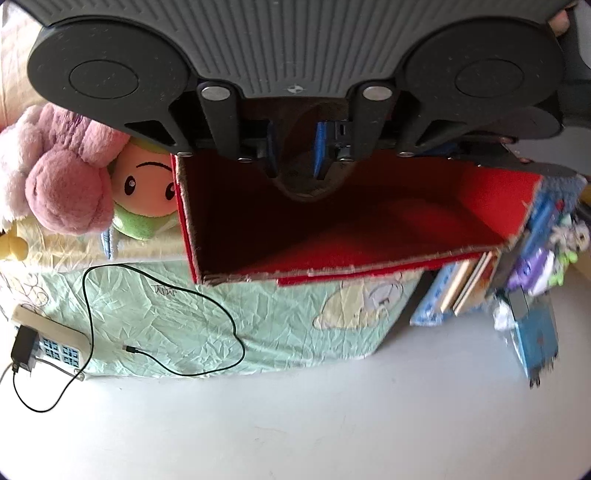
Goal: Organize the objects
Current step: 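Lower the tape roll into the red box and open the right gripper, then withdraw the right gripper from the box toward the brown pinecone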
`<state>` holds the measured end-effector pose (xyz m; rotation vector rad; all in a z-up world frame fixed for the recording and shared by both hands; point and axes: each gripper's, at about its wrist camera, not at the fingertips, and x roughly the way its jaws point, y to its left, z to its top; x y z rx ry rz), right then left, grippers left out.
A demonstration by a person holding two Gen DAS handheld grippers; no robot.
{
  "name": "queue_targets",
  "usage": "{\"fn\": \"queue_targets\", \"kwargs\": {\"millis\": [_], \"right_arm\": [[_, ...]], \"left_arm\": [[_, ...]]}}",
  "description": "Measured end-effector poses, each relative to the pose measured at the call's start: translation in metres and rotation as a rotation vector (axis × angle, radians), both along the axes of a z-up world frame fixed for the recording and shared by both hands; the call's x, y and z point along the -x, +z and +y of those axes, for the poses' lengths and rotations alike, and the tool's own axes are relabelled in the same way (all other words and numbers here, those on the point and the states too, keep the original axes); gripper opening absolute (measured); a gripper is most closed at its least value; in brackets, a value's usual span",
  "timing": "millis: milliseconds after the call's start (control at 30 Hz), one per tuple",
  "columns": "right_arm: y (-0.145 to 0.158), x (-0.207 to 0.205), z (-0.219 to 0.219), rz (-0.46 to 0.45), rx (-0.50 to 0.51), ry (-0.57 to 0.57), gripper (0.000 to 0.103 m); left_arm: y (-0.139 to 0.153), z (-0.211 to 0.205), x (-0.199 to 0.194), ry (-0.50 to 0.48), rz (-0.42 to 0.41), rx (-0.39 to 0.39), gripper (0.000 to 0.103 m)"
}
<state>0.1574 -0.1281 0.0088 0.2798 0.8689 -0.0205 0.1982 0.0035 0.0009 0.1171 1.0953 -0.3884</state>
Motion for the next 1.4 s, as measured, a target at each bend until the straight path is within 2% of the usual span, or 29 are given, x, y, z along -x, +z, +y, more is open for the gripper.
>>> {"fn": "queue_targets", "kwargs": {"millis": [67,133,233,300,500,633,867,1067,1300,1400], "right_arm": [[0.004,0.003,-0.001,-0.012,0.005,-0.022,0.028],[0.008,0.007,-0.002,-0.018,-0.012,-0.029,0.028],[0.011,0.011,-0.005,0.026,-0.113,0.019,0.028],[0.010,0.011,-0.001,0.072,-0.169,0.072,0.028],[-0.010,0.010,0.031,0.248,-0.107,0.169,0.029],[-0.024,0.002,0.038,0.312,-0.056,0.157,0.030],[-0.037,-0.015,0.027,0.272,-0.024,0.035,0.029],[-0.047,-0.018,0.025,0.250,-0.047,-0.024,0.029],[-0.045,-0.009,0.030,0.186,-0.001,-0.035,0.029],[-0.041,-0.001,0.028,0.152,-0.020,-0.037,0.029]], "left_arm": [[0.001,0.008,0.001,0.010,-0.024,-0.026,0.015],[0.002,0.016,0.000,0.026,-0.039,-0.056,0.018],[-0.002,0.025,0.000,0.056,-0.055,-0.113,0.018],[-0.005,0.029,-0.002,0.072,-0.043,-0.123,0.018],[-0.009,0.024,-0.001,0.061,-0.055,-0.180,0.027],[-0.009,0.019,0.000,0.057,-0.071,-0.204,0.038],[-0.006,0.016,0.003,0.071,-0.101,-0.220,0.038],[-0.006,0.014,0.005,0.077,-0.115,-0.227,0.043],[-0.004,0.010,0.010,0.070,-0.163,-0.244,0.046],[-0.003,0.009,0.011,0.080,-0.164,-0.240,0.047]]}}
